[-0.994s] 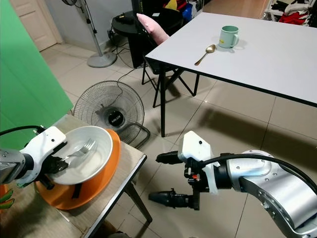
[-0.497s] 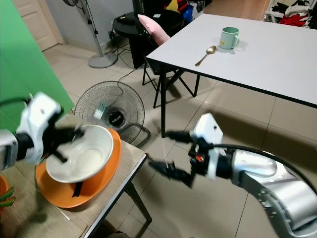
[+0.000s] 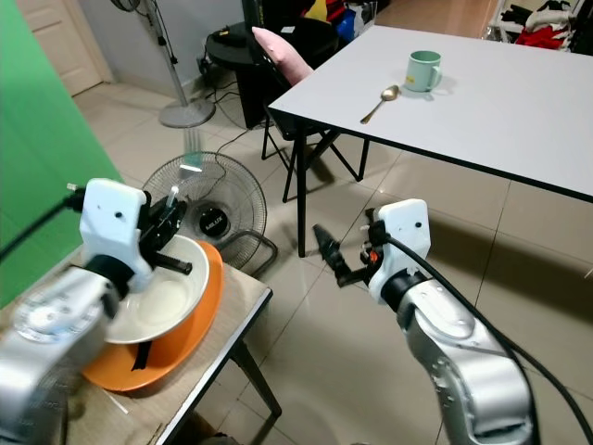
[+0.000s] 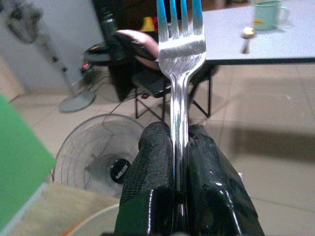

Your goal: Setting the table

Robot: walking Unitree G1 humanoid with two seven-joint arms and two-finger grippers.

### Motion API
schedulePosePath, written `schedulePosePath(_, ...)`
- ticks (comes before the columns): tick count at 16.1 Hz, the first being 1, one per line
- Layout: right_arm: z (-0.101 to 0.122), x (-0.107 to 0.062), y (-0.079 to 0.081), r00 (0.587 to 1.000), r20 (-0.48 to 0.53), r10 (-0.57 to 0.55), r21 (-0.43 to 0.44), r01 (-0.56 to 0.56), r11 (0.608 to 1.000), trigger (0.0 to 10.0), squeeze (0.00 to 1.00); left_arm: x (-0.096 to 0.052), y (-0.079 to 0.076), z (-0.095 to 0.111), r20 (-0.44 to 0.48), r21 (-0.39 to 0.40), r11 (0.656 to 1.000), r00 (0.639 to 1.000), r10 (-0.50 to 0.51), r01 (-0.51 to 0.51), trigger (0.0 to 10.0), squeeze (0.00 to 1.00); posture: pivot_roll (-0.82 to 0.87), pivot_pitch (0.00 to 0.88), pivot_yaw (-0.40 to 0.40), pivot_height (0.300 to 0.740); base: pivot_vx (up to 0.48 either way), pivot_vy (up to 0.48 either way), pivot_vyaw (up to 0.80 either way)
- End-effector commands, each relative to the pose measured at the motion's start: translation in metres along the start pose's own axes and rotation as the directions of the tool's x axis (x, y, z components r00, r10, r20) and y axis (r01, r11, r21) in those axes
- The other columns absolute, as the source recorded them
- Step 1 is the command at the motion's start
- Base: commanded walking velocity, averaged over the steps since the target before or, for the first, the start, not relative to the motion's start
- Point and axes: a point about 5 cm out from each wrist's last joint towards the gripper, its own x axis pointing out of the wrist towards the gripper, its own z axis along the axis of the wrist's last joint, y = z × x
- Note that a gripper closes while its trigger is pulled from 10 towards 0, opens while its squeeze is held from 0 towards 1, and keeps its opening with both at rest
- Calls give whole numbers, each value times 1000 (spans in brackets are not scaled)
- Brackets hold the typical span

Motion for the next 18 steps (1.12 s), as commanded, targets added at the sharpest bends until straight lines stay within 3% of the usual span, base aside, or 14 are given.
schedulePosePath(1, 3, 2, -2, 999, 15, -33, -11, 33, 999, 10000, 0, 2, 4, 3, 24, 14, 998, 998, 55, -55, 10000, 0, -21, 0, 88, 740, 0, -382, 0)
schedulePosePath(4, -2, 7, -9, 993, 10, -120, -6, 120, 993, 10000, 0, 6, 3, 0, 70, 12, 994, 992, 103, -104, 10000, 0, -31, 0, 82, 740, 0, -386, 0)
schedulePosePath(9, -4, 7, -14, 987, 5, -160, 0, 160, 987, 10000, 0, 7, 2, -8, 73, 31, 995, 993, 96, -98, 10000, 0, -52, 0, 88, 740, 0, -379, 0)
schedulePosePath(14, -15, 0, -18, 971, -38, -236, -8, 236, 972, 10000, 0, 4, 7, -20, 56, 13, 992, 990, 126, -127, 10000, 0, -78, 0, 109, 740, 0, 0, 0)
schedulePosePath(18, -17, -1, -20, 964, -30, -264, -32, 263, 964, 10000, 0, 2, 2, -22, 59, -2, 998, 997, 58, -58, 10000, 0, -78, 0, 110, 740, 171, 0, 0)
